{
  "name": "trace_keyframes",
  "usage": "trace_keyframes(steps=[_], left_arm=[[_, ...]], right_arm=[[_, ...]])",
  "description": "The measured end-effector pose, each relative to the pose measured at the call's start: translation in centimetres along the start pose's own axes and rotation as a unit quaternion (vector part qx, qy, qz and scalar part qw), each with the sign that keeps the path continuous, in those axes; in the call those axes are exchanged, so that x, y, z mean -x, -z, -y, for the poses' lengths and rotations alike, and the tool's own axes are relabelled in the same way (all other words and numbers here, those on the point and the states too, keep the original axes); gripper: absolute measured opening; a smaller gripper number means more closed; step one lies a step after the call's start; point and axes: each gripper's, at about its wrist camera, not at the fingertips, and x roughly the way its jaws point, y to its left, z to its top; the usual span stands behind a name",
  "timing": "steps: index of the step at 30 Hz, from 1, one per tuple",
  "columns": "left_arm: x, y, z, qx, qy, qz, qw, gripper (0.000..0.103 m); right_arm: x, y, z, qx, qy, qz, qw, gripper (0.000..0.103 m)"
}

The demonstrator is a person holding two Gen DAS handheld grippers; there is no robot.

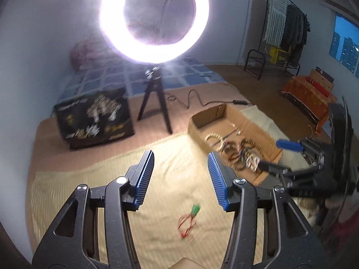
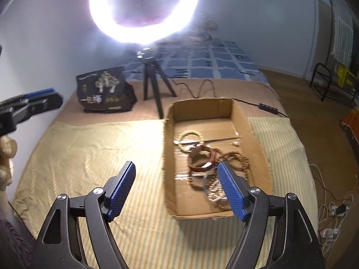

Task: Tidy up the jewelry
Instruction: 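Move left gripper to the second pearl earring while right gripper approaches the green jade pendant, then close left gripper on the second pearl earring while right gripper lowers to the jade pendant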

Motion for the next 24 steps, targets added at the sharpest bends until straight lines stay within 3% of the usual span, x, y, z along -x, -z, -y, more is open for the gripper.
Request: trace_keyframes(steps=[11,17,21,24], left_arm=[[3.4,10.4,-4.6,0.047,-0.022,-0.054,0.9972,0.051],[2.0,15.8,-6.3,0.083,-0.015,-0.098,0.9916,0.051],[0.6,18.2,-5.8,0.073,-0.013,-0.118,0.9903,0.051],[-0.1,19.4,-5.0,0.056,-0.015,-0.128,0.9901,0.035]], right_arm=[[-1.6,1.7,-3.8,0.023,-0.04,-0.017,0.999,0.079],[-3.2,3.0,-5.7,0.039,-0.064,-0.034,0.997,0.079],[-4.7,3.9,-7.0,0.054,-0.071,-0.05,0.995,0.079],[-5.6,4.4,-7.6,0.069,-0.069,-0.058,0.994,0.079]])
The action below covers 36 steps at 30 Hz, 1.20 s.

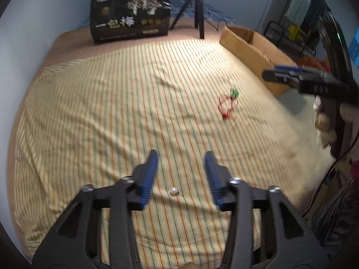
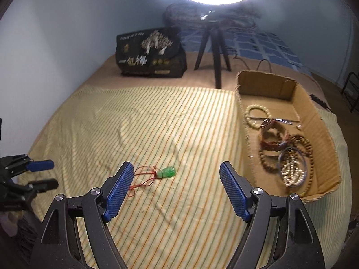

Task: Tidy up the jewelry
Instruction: 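Close left gripper on the second pearl earring while right gripper lowers to the jade pendant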

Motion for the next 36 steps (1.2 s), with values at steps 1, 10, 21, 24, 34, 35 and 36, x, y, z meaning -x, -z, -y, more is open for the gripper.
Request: trace_keyframes(steps=[1,10,21,24,34,35,36], left_arm=[[-0.4,0.4,0.1,-0.004,-0.001,-0.005,1.0,0.034],[-2.8,3.2,-0.8,0.005,-0.001,-0.038,0.9993,0.028],[-3.5,3.9,-0.6,-0.015,-0.001,-0.041,0.999,0.018],[-3.6,4.0,-0.4,-0.019,-0.001,-0.039,0.9991,0.015],[-3.6,4.1,-0.3,-0.018,0.001,-0.038,0.9991,0.015],[-3.6,4.0,-0.4,-0.018,0.001,-0.038,0.9991,0.015],[-3.6,4.0,-0.4,-0.018,0.001,-0.038,0.9991,0.015]], right_arm=[[-0.2,0.1,-0.1,0.003,0.001,-0.003,1.0,0.079],[-2.6,1.1,-0.2,0.02,-0.003,-0.021,1.0,0.079],[-5.3,2.2,-2.7,0.085,0.002,-0.043,0.995,0.079],[-5.9,2.3,-2.7,0.085,0.004,-0.046,0.995,0.079],[-8.2,1.9,-2.9,0.098,0.026,-0.06,0.993,0.078],[-8.4,1.9,-2.8,0.098,0.026,-0.063,0.993,0.075],[-8.5,1.9,-2.8,0.096,0.02,-0.067,0.993,0.066]])
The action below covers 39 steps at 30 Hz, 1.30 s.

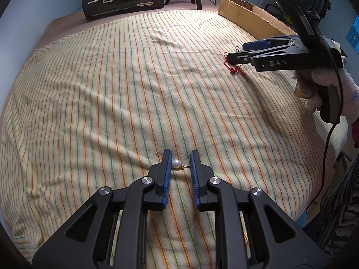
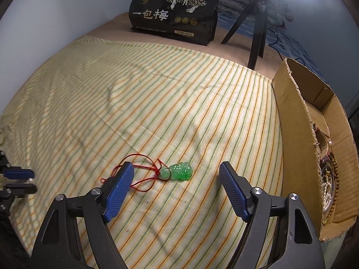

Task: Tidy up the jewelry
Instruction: 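Close left gripper on the second pearl earring while right gripper lowers to the jade pendant, then close right gripper on the green jade pendant by its red cord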

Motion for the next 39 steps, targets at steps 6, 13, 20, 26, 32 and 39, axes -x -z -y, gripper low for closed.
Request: trace_keyframes(steps=[6,13,20,26,32,39], left_arm=[[0.1,-0.1,0.1,0.003,0.001,0.0,1.0,0.015],[0.4,-0.4,-0.2,0.008,0.001,0.004,1.0,0.015],[1.8,-1.5,-0.8,0.03,0.007,0.029,0.9991,0.015],[3.6,-2.9,-1.3,0.052,0.016,0.06,0.9967,0.015],[5.0,-4.3,-2.1,0.061,0.026,0.082,0.9944,0.015],[6.7,-5.9,-1.2,0.049,0.041,0.103,0.9926,0.015]], right_arm=[[0.0,-0.2,0.1,-0.012,-0.027,-0.007,1.0,0.031],[0.4,-0.3,0.2,-0.022,-0.03,-0.004,0.999,0.031],[3.1,-0.8,0.6,-0.033,-0.031,0.027,0.999,0.031],[6.4,-1.5,1.8,-0.059,-0.038,0.065,0.995,0.031],[9.9,-2.0,3.2,-0.078,-0.044,0.103,0.991,0.031],[13.4,-2.2,6.1,-0.11,-0.04,0.142,0.983,0.031]])
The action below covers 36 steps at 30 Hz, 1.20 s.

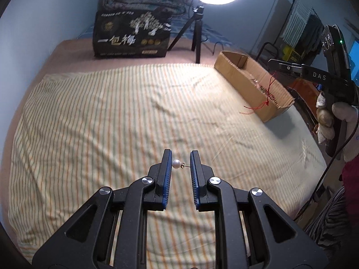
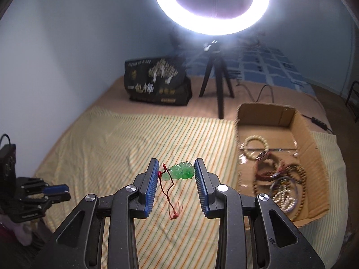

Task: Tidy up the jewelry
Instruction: 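Close right gripper on the green jade pendant by its red cord, then carry the earring in left gripper while right gripper carries the jade pendant into the box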

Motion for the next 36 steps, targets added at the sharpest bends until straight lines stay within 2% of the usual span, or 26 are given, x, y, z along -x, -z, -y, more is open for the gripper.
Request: trace_keyframes(steps=[15,27,36], left_arm=[[-3.0,-7.5,5.1,-0.046,0.028,0.029,0.9981,0.015],[-8.2,-14.5,10.8,-0.076,0.06,0.046,0.9943,0.015],[-13.2,-17.4,14.3,-0.089,0.066,0.034,0.9933,0.015]], right_arm=[[4.3,-1.7,7.1,-0.055,0.05,0.046,0.996,0.031],[4.2,-1.6,11.3,-0.077,0.09,0.039,0.992,0.031],[3.1,-0.8,14.0,-0.11,0.103,0.019,0.988,0.031]])
